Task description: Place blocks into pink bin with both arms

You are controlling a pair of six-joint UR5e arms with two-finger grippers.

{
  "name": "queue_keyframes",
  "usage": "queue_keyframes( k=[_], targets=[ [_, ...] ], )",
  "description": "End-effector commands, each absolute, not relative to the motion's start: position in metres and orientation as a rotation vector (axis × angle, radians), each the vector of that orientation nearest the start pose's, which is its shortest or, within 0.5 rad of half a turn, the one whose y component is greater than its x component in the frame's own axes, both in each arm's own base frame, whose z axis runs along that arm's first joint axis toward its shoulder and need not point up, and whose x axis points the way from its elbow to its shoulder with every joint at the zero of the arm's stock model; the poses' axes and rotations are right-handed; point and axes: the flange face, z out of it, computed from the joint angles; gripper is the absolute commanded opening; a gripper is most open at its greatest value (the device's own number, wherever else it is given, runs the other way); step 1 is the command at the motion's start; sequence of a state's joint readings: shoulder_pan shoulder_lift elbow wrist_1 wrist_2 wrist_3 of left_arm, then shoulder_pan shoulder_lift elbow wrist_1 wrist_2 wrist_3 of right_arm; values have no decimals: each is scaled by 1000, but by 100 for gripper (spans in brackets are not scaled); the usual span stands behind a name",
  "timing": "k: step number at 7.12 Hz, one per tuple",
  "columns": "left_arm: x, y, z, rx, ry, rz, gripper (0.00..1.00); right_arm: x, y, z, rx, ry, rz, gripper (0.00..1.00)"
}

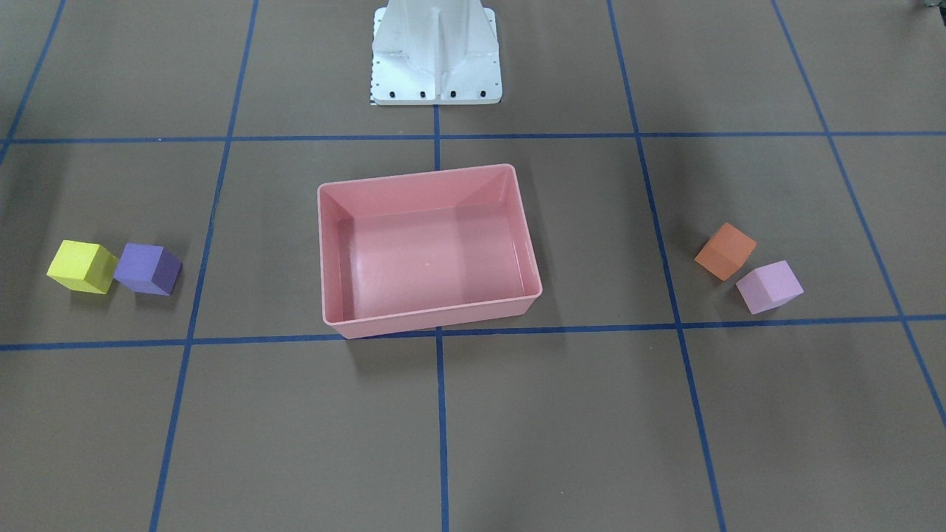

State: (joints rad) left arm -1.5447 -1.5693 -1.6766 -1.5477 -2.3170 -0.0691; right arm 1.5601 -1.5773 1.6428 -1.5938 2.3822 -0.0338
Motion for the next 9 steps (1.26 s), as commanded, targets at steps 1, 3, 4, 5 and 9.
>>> queue_keyframes(
  k=[1, 3, 4, 5, 9],
  targets=[
    [-53, -496, 614, 41, 748, -6, 100, 56, -492, 625, 51, -812, -60, 100],
    [-53, -501, 606, 48, 748, -11, 100, 56, -492, 626, 50, -812, -59, 100],
    [-53, -504, 597, 72, 751, 0, 100, 56, -492, 627, 48, -813, -57, 100],
    [-51, -507, 568, 157, 751, 40, 100, 56, -492, 626, 48, -814, -57, 100],
    [7, -514, 480, 301, 804, 83, 100, 55, -491, 624, 51, -828, -59, 100]
  ],
)
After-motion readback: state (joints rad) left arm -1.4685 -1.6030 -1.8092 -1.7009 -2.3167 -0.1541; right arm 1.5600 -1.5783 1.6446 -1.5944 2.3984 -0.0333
